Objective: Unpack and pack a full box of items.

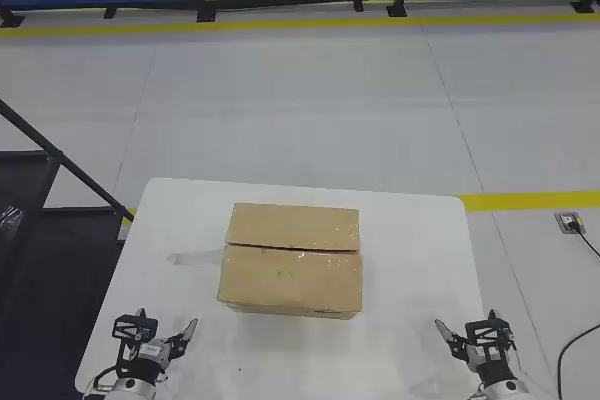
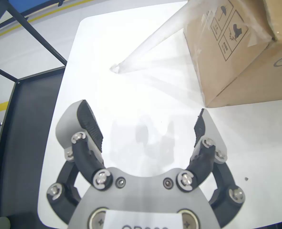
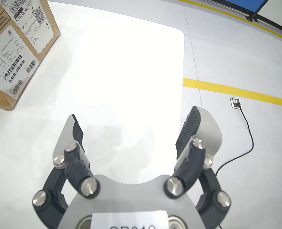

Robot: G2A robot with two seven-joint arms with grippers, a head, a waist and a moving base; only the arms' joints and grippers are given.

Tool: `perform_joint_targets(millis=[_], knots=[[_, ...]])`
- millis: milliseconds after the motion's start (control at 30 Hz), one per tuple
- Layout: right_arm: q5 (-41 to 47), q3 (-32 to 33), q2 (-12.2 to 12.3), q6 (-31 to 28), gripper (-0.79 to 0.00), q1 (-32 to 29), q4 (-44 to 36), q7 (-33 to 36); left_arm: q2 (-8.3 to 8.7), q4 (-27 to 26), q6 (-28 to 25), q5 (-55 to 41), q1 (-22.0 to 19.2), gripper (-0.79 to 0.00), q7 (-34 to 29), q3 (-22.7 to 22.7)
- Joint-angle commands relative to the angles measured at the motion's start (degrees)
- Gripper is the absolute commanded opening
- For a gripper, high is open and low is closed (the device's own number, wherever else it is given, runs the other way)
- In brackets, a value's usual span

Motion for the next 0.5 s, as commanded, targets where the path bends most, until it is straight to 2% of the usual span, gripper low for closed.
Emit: perform_joint_targets(millis=[0, 467], knots=[[0.00, 0.00, 0.00, 0.00, -0.001, 0.00, 0.00, 0.00, 0.00, 0.00, 0.00, 0.00, 0.00, 0.000, 0.00, 0.00], [-0.23, -0.19, 0.01, -0.50, 0.000, 0.01, -0.13, -0.07, -0.01, -0.16, -0.17, 0.00, -0.05, 0.000, 0.21, 0.06]])
